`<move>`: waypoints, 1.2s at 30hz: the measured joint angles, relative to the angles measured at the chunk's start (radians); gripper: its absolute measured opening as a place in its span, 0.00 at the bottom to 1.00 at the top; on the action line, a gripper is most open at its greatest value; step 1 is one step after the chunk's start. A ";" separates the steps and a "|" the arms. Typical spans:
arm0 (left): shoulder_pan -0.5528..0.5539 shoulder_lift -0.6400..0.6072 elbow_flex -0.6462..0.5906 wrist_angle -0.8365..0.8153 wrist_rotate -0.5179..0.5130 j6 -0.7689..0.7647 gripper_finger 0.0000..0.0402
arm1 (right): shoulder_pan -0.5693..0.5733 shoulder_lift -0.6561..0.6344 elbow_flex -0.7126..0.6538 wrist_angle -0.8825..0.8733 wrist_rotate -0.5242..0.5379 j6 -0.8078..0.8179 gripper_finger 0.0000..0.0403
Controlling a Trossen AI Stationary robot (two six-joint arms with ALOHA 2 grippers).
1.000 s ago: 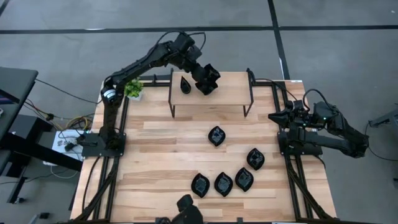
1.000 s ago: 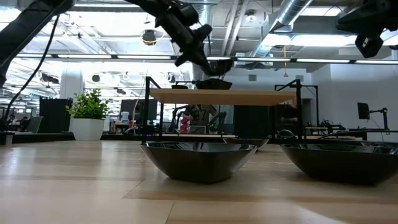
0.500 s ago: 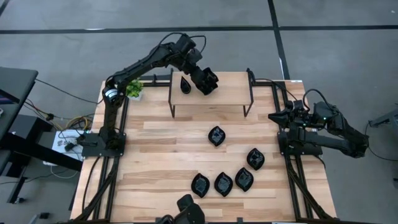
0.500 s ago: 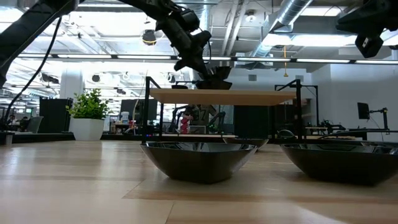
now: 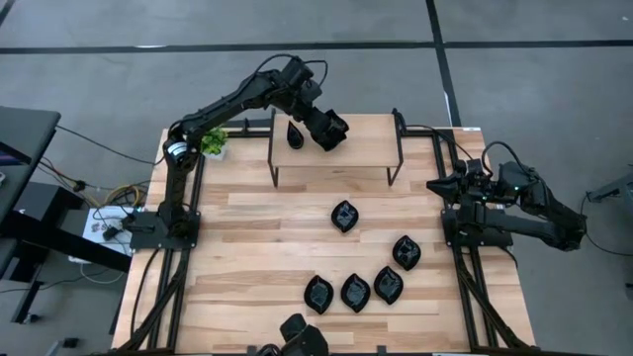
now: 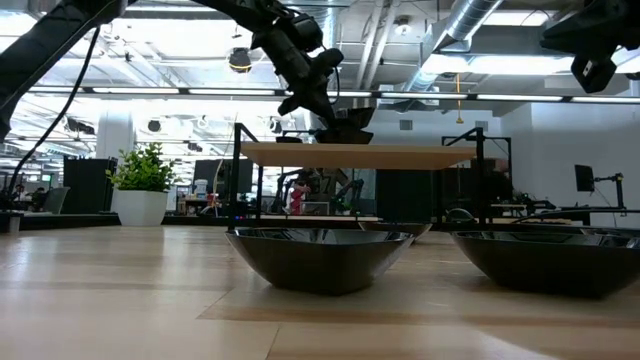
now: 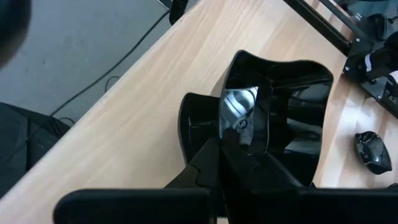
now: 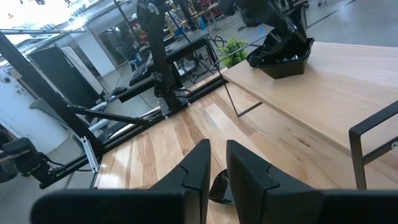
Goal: Pick & Place Mini shaped plates
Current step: Stack the distorted square plate on top of the distorted square plates on the shelf
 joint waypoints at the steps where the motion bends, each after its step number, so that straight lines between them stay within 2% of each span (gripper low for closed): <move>1: -0.001 0.000 0.000 -0.001 0.000 -0.005 0.01 | 0.000 0.000 0.000 0.000 0.000 0.000 0.12; 36: -0.011 0.000 -0.002 -0.042 -0.015 -0.018 0.01 | 0.000 0.000 0.000 0.000 0.000 0.000 0.12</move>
